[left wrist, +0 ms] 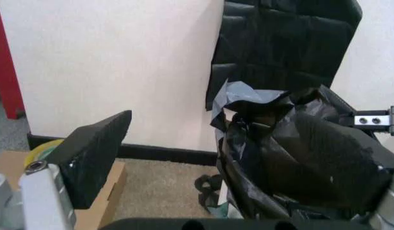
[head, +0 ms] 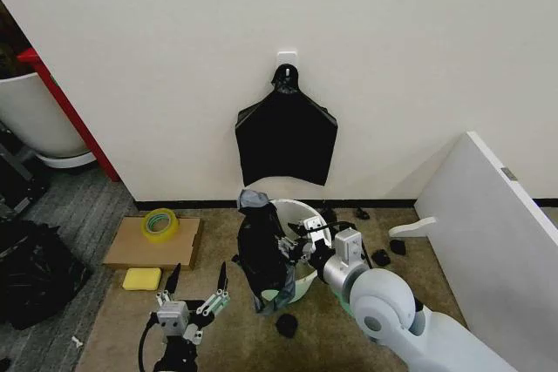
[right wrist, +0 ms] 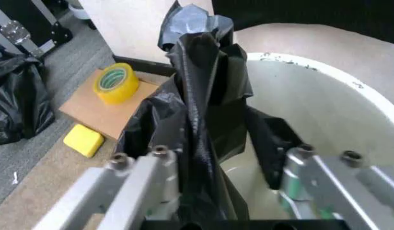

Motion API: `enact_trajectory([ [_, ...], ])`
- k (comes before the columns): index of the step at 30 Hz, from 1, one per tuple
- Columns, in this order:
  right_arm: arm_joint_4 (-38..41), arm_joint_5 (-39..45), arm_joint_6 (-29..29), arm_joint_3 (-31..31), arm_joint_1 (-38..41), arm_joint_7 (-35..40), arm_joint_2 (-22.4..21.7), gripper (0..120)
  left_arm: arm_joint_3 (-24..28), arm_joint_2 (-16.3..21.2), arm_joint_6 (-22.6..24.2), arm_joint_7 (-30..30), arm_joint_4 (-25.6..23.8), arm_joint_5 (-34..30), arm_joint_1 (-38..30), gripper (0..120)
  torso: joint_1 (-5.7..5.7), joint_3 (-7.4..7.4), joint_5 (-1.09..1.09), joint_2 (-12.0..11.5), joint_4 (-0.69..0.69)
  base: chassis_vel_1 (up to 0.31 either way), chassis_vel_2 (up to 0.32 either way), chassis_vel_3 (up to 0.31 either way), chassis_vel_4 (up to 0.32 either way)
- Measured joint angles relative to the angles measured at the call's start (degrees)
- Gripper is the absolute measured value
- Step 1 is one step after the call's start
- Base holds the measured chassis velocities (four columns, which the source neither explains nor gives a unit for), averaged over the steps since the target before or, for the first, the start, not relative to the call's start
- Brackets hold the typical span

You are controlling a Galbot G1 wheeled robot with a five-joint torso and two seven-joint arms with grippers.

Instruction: Place the garbage bag over the trash bin.

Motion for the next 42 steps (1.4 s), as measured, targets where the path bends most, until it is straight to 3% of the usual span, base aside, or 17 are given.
enact_trajectory([
  [4,0.0,-0.1,0.2,0.4,-0.1,-0.1,0.1,17,0.1,0.0,0.2,0.0,-0.1,0.0,-0.3,100,0.00,0.00,0.00,0.0,0.00,0.000,0.000,0.000,0.000],
  [7,0.2,-0.2,0.6,1.1,-0.6,-0.2,0.0,1,0.6,0.2,0.8,-0.1,-0.3,-0.8,-0.4,100,0.00,0.00,0.00,0.0,0.00,0.000,0.000,0.000,0.000],
  [12,0.8,-1.4,0.9,2.3,-1.6,-0.3,-0.1,0,1.3,1.2,3.4,-1.0,-1.7,-3.5,-0.4,100,0.00,0.00,0.00,0.0,0.01,0.000,0.000,0.000,0.000],
  [17,1.6,-2.6,1.1,3.1,-3.0,-0.2,-0.3,0,2.3,3.2,9.1,-1.5,-4.3,-6.8,-2.0,100,0.00,0.00,0.00,0.0,0.00,0.000,0.000,0.000,0.000],
  [22,2.1,-4.1,1.6,3.8,-4.3,-0.4,-0.3,0,4.3,6.5,19.7,-3.3,-7.1,-10.5,-7.2,100,0.00,0.00,0.00,0.0,0.00,0.000,0.000,0.000,0.000],
  [23,2.1,-4.1,1.6,3.8,-4.3,-0.4,-0.3,0,4.3,6.5,19.7,-3.3,-7.1,-10.5,-7.2,100,0.00,0.00,0.00,0.0,0.00,0.000,0.000,0.000,0.000],
  [29,2.5,-5.2,1.6,3.8,-5.6,-0.6,-0.7,0,5.5,11.8,32.6,-6.0,-8.4,-19.1,-15.2,99,0.00,0.00,0.00,0.0,-0.01,0.000,0.000,0.000,0.000],
  [35,2.5,-5.4,1.7,3.9,-6.1,-0.7,-0.6,0,6.2,14.2,37.3,-8.2,-6.0,-24.7,-19.8,98,0.00,0.00,0.00,0.0,0.01,0.000,0.000,0.000,0.000],
  [42,2.2,-5.4,1.8,3.6,-5.8,-0.6,-0.6,0,6.8,13.6,42.0,-11.0,-3.1,-32.9,-26.2,97,0.00,0.00,0.00,0.0,0.00,0.000,0.000,0.000,0.000],
])
